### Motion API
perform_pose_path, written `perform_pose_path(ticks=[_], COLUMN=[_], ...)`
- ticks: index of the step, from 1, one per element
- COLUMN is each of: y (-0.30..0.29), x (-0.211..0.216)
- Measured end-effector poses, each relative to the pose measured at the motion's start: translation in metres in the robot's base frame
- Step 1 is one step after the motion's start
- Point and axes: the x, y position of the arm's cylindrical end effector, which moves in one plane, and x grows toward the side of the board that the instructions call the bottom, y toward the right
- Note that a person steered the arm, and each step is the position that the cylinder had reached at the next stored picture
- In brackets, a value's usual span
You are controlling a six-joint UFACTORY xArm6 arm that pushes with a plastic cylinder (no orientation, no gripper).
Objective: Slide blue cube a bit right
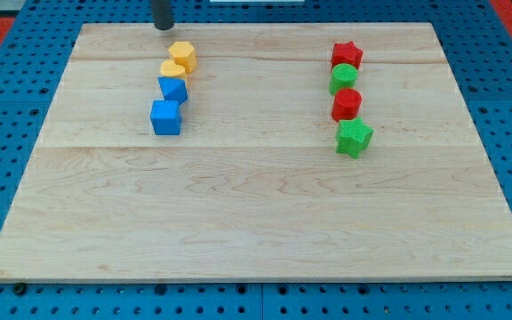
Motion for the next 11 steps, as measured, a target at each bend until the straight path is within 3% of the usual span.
perform_pose_path(ticks=[5,7,9,10,11], y=[-0.058,-0.021,0.053,0.045,0.007], x=[0.181,0.204,0.214,0.235,0.229])
